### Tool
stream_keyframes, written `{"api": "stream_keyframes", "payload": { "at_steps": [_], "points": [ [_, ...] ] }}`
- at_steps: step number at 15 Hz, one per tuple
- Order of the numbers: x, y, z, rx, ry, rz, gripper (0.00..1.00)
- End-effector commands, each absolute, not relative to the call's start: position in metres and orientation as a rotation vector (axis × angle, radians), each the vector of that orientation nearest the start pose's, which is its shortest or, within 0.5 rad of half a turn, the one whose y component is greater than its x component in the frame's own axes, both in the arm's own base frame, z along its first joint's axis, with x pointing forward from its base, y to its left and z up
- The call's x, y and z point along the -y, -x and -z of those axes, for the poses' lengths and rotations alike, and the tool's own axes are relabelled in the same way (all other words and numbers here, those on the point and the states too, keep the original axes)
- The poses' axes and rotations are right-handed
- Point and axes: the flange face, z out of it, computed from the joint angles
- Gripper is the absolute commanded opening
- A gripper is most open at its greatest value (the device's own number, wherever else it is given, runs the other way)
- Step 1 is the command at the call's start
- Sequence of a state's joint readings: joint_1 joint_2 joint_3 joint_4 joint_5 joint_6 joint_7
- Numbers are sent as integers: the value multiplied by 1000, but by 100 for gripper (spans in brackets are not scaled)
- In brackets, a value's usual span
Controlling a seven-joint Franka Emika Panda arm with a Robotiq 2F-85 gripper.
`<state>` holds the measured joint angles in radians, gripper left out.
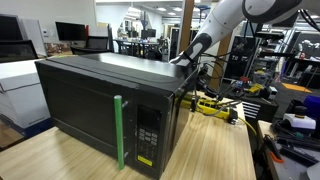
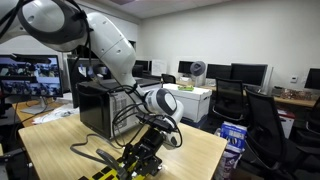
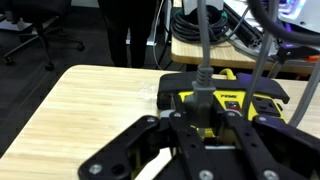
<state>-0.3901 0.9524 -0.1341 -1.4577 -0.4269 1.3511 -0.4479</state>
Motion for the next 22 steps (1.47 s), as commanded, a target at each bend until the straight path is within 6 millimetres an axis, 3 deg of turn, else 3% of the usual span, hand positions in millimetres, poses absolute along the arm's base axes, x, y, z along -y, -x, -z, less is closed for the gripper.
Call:
{"api": "stream_keyframes", "payload": {
  "at_steps": [1, 22],
  "points": [
    [325, -493, -108, 164, 2618, -1670, 8],
    [325, -520, -115, 224, 2665, -1527, 8]
  ]
}}
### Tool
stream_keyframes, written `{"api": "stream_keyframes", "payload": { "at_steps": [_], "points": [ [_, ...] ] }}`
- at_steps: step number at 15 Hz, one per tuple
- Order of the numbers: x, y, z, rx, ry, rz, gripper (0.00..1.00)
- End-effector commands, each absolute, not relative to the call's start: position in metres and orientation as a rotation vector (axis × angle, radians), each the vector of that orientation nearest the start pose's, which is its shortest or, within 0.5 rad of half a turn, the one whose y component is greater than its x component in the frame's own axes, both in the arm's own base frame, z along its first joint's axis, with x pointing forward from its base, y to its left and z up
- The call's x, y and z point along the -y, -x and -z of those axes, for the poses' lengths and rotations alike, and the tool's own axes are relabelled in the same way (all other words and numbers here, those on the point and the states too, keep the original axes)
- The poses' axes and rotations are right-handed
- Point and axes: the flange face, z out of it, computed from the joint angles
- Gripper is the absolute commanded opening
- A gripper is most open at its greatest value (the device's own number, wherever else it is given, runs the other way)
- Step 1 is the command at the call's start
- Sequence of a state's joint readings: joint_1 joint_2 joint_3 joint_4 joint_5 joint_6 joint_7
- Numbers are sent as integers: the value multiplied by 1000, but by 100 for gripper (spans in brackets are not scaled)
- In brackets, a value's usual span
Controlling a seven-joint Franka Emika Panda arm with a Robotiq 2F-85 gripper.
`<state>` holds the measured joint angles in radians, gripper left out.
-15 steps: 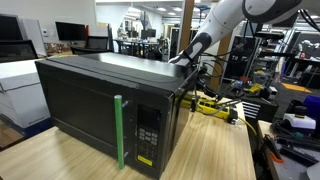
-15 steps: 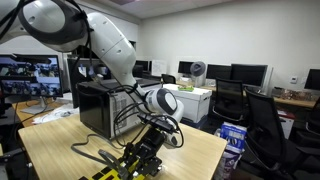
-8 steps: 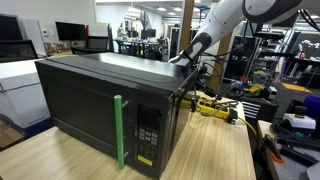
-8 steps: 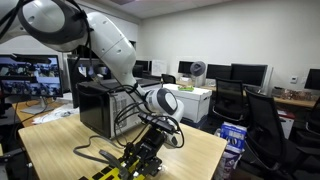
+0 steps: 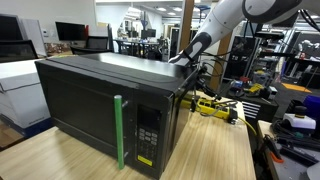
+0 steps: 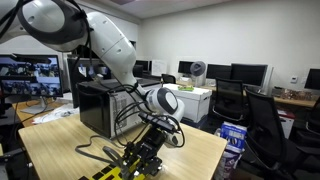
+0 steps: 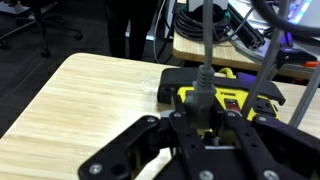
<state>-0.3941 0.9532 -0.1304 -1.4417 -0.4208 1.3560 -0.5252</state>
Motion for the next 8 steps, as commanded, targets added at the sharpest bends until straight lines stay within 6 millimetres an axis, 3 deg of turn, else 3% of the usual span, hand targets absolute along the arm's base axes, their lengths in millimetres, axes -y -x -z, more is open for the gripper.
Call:
{"api": "stream_keyframes", "payload": {
  "at_steps": [1, 6, 8],
  "points": [
    [325, -523, -118, 215, 2668, -1512, 8],
    [322, -535, -129, 248, 2727, -1461, 8],
    [322, -525, -130, 240, 2692, -1524, 8]
  ]
}}
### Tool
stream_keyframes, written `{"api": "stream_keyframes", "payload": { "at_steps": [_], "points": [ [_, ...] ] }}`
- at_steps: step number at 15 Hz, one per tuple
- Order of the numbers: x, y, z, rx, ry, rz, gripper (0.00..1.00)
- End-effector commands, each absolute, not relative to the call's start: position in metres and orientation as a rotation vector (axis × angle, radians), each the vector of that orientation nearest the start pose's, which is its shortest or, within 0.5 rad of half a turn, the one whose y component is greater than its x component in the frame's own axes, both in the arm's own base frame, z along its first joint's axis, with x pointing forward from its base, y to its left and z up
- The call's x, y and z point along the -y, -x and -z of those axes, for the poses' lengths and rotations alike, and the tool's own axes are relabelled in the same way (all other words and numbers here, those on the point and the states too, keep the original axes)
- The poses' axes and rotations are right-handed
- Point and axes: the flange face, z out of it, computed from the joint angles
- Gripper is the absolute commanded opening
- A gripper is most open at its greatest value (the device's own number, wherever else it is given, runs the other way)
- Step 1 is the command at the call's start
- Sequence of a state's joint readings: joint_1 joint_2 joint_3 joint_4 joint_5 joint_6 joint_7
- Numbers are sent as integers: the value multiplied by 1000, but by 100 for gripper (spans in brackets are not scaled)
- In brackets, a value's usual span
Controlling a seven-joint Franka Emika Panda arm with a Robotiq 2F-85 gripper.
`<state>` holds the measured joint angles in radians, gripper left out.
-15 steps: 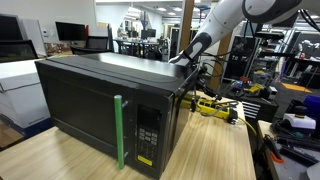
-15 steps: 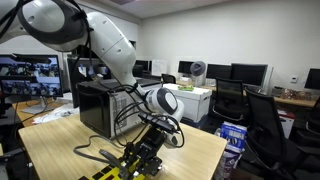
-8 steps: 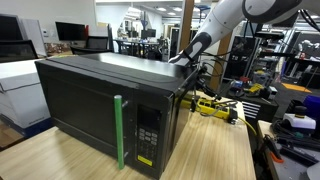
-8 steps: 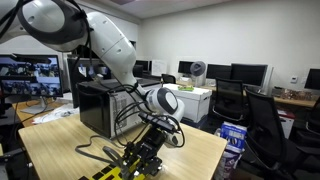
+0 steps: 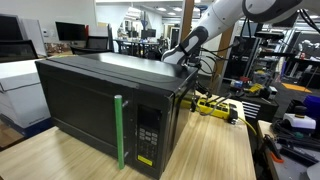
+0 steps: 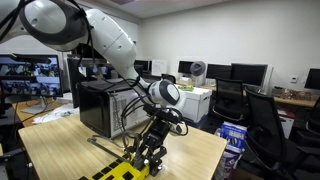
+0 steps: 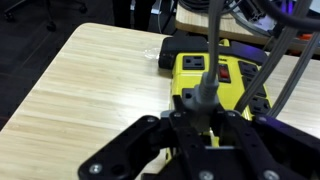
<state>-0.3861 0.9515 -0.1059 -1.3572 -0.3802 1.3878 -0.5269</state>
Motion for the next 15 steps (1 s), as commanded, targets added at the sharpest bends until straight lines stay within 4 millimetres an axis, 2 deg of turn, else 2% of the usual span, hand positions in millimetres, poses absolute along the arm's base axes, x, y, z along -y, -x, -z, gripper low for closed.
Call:
{"api": "stream_keyframes", "payload": {
  "at_steps": [1, 8, 15],
  "points": [
    [322, -523, -133, 238, 2679, -1541, 8],
    [326, -517, -163, 234, 2645, -1612, 8],
    [329, -495, -152, 188, 2581, -1736, 8]
  ]
}}
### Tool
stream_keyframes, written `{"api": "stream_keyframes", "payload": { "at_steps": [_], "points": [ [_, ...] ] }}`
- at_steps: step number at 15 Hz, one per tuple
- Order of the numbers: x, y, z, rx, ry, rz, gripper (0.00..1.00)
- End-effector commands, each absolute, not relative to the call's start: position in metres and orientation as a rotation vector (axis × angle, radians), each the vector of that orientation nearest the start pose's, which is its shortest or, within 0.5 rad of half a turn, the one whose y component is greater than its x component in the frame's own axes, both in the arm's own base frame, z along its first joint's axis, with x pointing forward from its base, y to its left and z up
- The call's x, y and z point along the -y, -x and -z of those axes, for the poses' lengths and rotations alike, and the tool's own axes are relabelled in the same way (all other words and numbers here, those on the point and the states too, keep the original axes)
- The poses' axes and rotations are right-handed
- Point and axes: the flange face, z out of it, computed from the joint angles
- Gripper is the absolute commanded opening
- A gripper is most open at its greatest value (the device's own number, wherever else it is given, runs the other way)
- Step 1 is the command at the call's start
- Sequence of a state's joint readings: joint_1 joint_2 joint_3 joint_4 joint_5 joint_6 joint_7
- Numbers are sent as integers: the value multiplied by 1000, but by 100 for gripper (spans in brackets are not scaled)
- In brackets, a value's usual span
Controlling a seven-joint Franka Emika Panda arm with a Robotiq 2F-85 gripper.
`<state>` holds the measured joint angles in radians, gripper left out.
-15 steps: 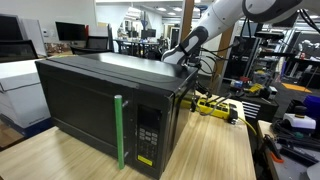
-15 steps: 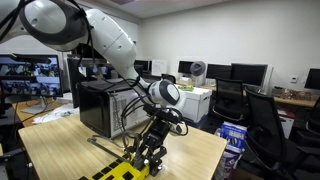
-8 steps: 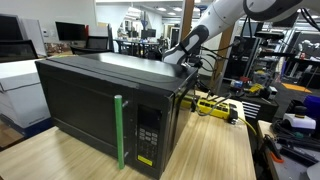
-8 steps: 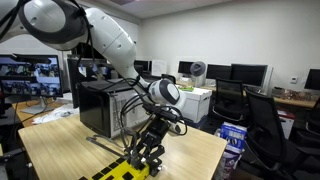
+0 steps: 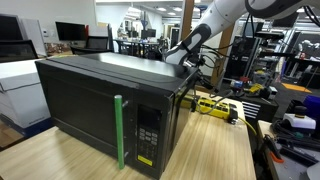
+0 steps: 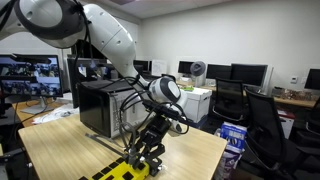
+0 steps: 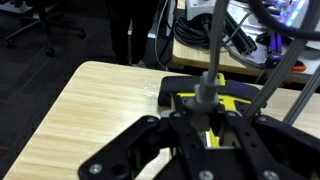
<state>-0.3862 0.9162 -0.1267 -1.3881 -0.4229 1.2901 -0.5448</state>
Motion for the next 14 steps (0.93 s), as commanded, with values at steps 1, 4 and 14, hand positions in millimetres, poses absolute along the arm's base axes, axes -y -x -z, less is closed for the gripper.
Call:
{"api": "stream_keyframes", "payload": {
  "at_steps": [1, 4, 14],
  "points": [
    [328, -491, -149, 188, 2565, -1751, 8],
    [322, -483, -141, 193, 2545, -1769, 8],
    [313, -491, -125, 191, 2615, -1713, 8]
  ]
}}
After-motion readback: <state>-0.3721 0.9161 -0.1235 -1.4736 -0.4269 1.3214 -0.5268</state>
